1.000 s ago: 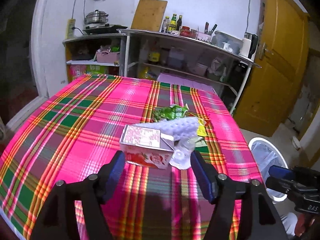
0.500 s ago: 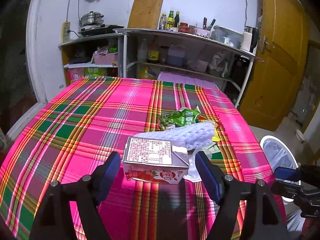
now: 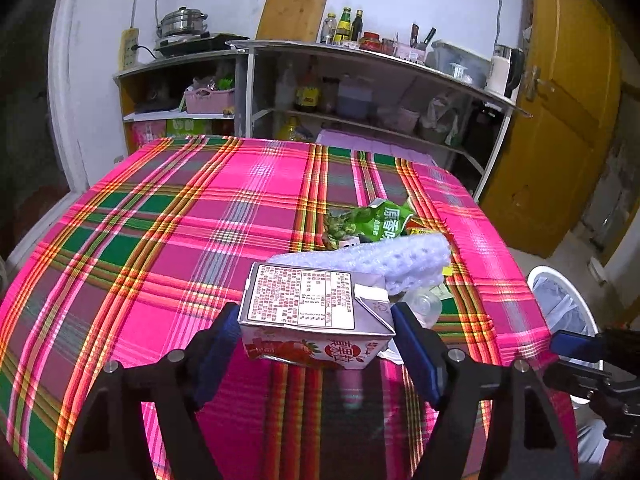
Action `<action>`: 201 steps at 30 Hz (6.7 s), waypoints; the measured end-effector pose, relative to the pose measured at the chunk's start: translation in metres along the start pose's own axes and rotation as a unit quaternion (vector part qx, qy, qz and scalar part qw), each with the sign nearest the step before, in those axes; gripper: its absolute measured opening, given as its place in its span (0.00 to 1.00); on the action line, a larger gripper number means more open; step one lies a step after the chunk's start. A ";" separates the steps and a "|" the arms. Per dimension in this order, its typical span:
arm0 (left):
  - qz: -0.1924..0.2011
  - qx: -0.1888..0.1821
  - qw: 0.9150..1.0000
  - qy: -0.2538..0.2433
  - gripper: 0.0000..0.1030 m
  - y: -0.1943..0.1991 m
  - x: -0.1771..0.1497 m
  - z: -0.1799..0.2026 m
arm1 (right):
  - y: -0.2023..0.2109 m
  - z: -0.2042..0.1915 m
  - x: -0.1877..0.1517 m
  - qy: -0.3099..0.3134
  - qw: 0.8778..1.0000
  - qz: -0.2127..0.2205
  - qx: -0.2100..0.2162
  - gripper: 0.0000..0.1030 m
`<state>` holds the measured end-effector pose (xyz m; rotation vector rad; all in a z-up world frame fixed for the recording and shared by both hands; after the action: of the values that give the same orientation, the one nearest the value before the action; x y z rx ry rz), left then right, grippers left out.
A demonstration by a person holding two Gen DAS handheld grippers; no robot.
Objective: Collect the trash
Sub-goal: 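Grasp the strawberry milk carton with the left tool while the right tool grasps the clear cup, then carry the strawberry carton and clear cup over the bin with both tools, then open both tools to drop the carton and cup into the bin, then move both open tools back toward the foam sleeve and yellow bag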
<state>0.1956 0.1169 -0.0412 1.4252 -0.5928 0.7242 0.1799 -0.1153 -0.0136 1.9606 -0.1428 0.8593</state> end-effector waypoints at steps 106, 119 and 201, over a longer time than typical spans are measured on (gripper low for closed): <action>-0.010 -0.194 0.968 -0.159 0.73 0.041 -0.022 0.257 | 0.137 0.166 -0.084 -0.172 0.974 0.084 -0.124 0.27; -0.044 -0.218 0.958 -0.181 0.73 -0.007 -0.024 0.293 | 0.117 0.200 -0.089 -0.208 0.967 0.061 -0.134 0.28; 0.056 -0.083 0.994 -0.035 0.73 0.108 -0.036 0.096 | 0.097 0.029 -0.055 -0.023 0.997 0.065 -0.043 0.47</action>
<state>0.0969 0.0183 0.0104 1.2739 -0.7753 0.6989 0.1117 -0.2042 0.0141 1.9064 -0.3323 0.8765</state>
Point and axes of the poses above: each gripper's, at about its wrist camera, not at the fingertips, and y roughly against the way its jaws point, z to its right, x to its top, the point moved 1 cm from there along -y, roughly the way its jaws point, and after that the axes turned 6 degrees about -y, right-handed, at the moved point
